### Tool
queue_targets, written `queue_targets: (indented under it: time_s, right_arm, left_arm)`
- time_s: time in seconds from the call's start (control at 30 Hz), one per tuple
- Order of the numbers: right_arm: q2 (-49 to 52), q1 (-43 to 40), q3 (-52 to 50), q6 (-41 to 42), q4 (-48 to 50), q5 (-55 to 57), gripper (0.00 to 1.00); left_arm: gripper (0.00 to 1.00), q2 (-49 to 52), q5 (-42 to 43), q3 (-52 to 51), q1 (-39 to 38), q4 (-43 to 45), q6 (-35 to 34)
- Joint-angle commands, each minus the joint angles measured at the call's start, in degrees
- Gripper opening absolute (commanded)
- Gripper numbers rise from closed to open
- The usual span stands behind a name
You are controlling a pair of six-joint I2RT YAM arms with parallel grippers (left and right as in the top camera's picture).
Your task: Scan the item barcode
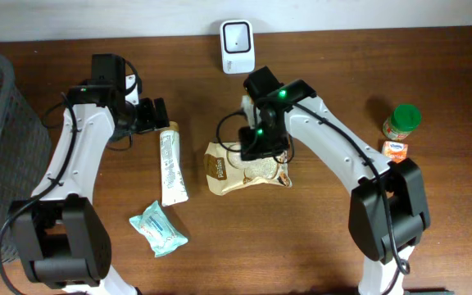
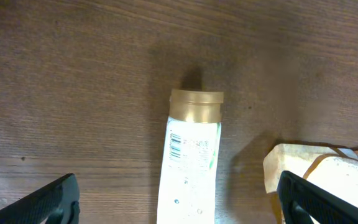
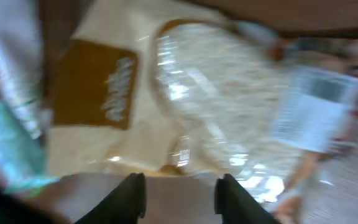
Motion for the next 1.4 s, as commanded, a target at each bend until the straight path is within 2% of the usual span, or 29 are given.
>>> queue_targets:
  time_s: [0.0,0.2,0.27,0.3,0.37,0.47,0.5,0.57,0.63,0.73,0.87,0.93,1.03,1.1,1.13,1.17,1.2,1.3,1.33,1.37]
  right_arm:
    - [0.74,-0.42,-2.16,3.3,0.24,9.86,0.15]
    - [10.23,0.02,-8.15,5.86,5.35,8.98,0.15]
    - [10.93,1.16,-8.13,-3.48,8.52,-0.24,0.17]
    - [10.71,1.18,-7.17,-4.76,8.46,-1.64,0.19]
    - [7.98,-0.76,-1.68,-7.89,3.43,-2.54,0.19]
    - [3.58,-5.09,5.01,-8.02,-3.04,-2.32,0.29]
    - [4.09,-5.38,4.24,-5.4,-4.5,-2.62,0.29]
    - [4.26,-2.69,0.68,-5.33,-5.4,-7.48,0.29]
    - [4.26,1.66,-4.9,-5.33,-5.38,-5.53,0.29]
    - [4.26,2.1,-9.4,-5.33,-6.27,-4.0,0.29]
    - [4.26,-0.15,-11.93,0.57,-5.79,11.96,0.33]
    - [4.26,-3.72,-11.93,2.34,-0.24,13.68,0.32]
    - [4.26,-8.17,-11.93,4.79,14.12,12.87,0.33]
    - [4.28,-9.79,-11.93,2.27,24.76,0.98,0.33]
    - [4.26,-10.23,-11.85,1.09,25.64,-3.54,0.33]
    - [4.2,-11.45,-11.82,1.01,24.15,-7.15,0.33]
    - [4.13,-12.96,-11.82,-1.42,22.36,-11.56,0.33]
    - [4.02,-18.01,-11.82,-6.36,18.03,-24.61,0.33]
    - [4.02,-18.67,-11.82,-6.54,17.59,-25.07,0.33]
    - [4.02,-18.8,-11.82,-7.19,17.46,-25.07,0.33]
  left_arm:
    - [0.97,1.97,1.22,-1.62,-3.15,0.83,0.5]
    - [0.98,8.07,1.27,-1.68,-7.63,2.99,0.5]
    - [0.99,8.11,1.27,-1.68,-7.63,3.21,0.5]
    - [0.99,8.11,1.27,-1.68,-7.63,3.23,0.48]
    - [1.0,8.11,1.7,-1.68,-7.63,3.23,0.5]
    - [1.0,8.11,4.37,-1.68,-7.67,3.3,0.5]
    - [1.0,8.11,4.7,-1.68,-7.93,3.69,0.5]
    - [1.0,8.13,4.15,-1.68,-8.41,5.16,0.5]
    - [1.0,8.13,2.1,-1.68,-7.39,5.05,0.48]
    - [0.99,8.13,0.76,-1.68,-5.11,3.63,0.52]
    - [0.99,8.13,0.81,-1.68,-5.16,3.23,0.52]
    - [0.99,8.13,0.83,-1.68,-5.92,3.3,0.52]
    - [0.99,8.13,0.81,-1.68,-7.61,3.5,0.52]
    - [0.99,8.87,2.19,-1.68,-9.79,4.09,0.5]
    - [0.99,9.44,3.02,-1.68,-10.84,4.39,0.52]
    - [0.95,10.56,3.21,-1.68,-12.63,4.76,0.5]
    - [0.84,11.45,3.45,-1.68,-13.77,5.57,0.5]
    - [0.23,12.39,12.11,-1.4,-15.37,12.87,0.5]
    - [0.09,12.39,15.23,-0.96,-15.02,14.84,0.48]
    - [0.0,12.37,16.57,0.35,-14.6,14.73,0.48]
